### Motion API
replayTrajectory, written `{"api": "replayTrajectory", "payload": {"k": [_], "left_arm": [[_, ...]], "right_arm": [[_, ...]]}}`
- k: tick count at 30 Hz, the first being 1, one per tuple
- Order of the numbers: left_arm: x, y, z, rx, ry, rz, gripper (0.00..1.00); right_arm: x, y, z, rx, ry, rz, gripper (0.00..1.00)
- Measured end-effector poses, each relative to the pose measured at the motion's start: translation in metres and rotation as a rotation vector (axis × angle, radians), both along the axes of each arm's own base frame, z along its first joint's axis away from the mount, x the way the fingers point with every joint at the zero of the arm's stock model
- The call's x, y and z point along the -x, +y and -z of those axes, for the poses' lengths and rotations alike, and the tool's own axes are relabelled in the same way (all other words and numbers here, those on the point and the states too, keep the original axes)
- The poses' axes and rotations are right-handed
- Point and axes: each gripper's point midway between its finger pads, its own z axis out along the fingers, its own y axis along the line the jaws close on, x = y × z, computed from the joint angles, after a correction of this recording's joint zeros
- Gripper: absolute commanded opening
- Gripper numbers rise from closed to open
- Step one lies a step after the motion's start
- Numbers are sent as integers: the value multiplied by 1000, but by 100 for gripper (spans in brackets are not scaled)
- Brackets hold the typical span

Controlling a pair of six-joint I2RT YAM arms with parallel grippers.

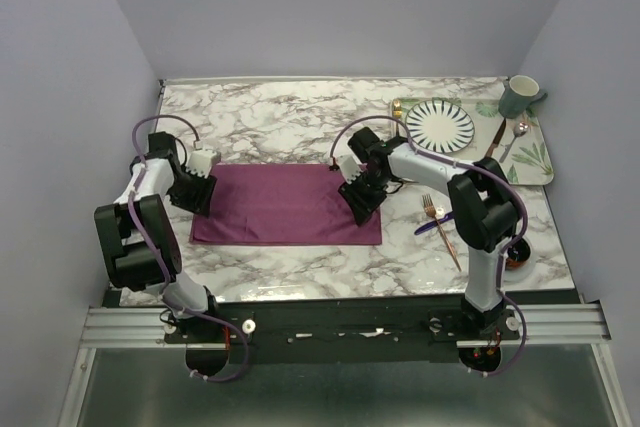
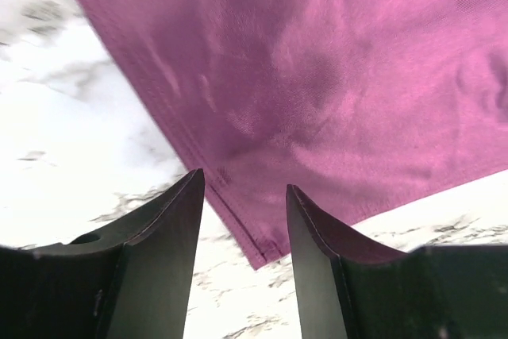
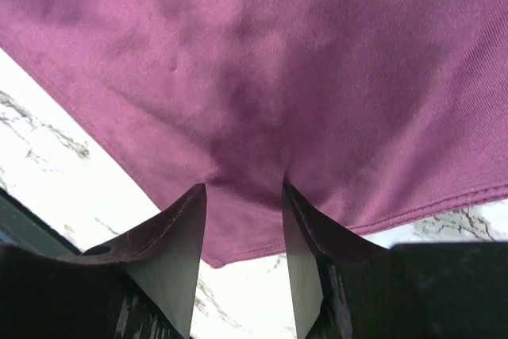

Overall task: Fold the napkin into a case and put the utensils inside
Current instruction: Smooth out the rectangle-folded napkin at the center of the board.

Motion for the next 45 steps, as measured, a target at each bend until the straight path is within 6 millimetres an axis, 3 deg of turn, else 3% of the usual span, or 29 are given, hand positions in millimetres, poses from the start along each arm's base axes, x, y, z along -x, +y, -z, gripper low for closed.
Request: {"api": "replayTrajectory", "payload": {"k": [6,10,13,14,18,20,21,25,28,32,34,38,42,45], "left_arm": [[-6,-7,-38,25,-90,23,69],[-16,-22,-68,100,-178,38,99],[-32,-33,-94,164,-273,33,99],[-35,-35,-99,173,-293,27,99],[-51,-40,-149,188,-498,9,99],[-60,-46,-184,198,-641,32,99],[-64,-49,-200,206,-709,52,99],[-77,-62,-234,278,-882,66,99],[-93,-74,-228,392,-851,0,99],[-117,-120,-175,602,-605,-74,99],[-117,-146,-147,687,-494,-105,99],[-105,-188,-104,813,-298,-170,99],[-110,-209,-85,880,-216,-206,99],[-117,-213,-70,910,-176,-245,99]], "right_arm": [[4,7,-17,-62,18,-1,57],[-10,29,-48,-157,-11,2,69],[-26,49,-80,-245,-63,6,99],[-33,55,-94,-279,-95,12,100],[-51,70,-146,-391,-227,17,100],[-66,76,-178,-455,-336,50,100],[-72,77,-185,-463,-364,64,100],[-118,98,-230,-551,-509,131,100],[-138,124,-235,-676,-428,118,100],[-131,132,-192,-719,-204,161,100],[-118,134,-163,-726,-55,208,100],[-99,143,-129,-738,161,277,100],[-98,153,-110,-752,264,316,100],[-100,157,-97,-758,319,338,100]]}}
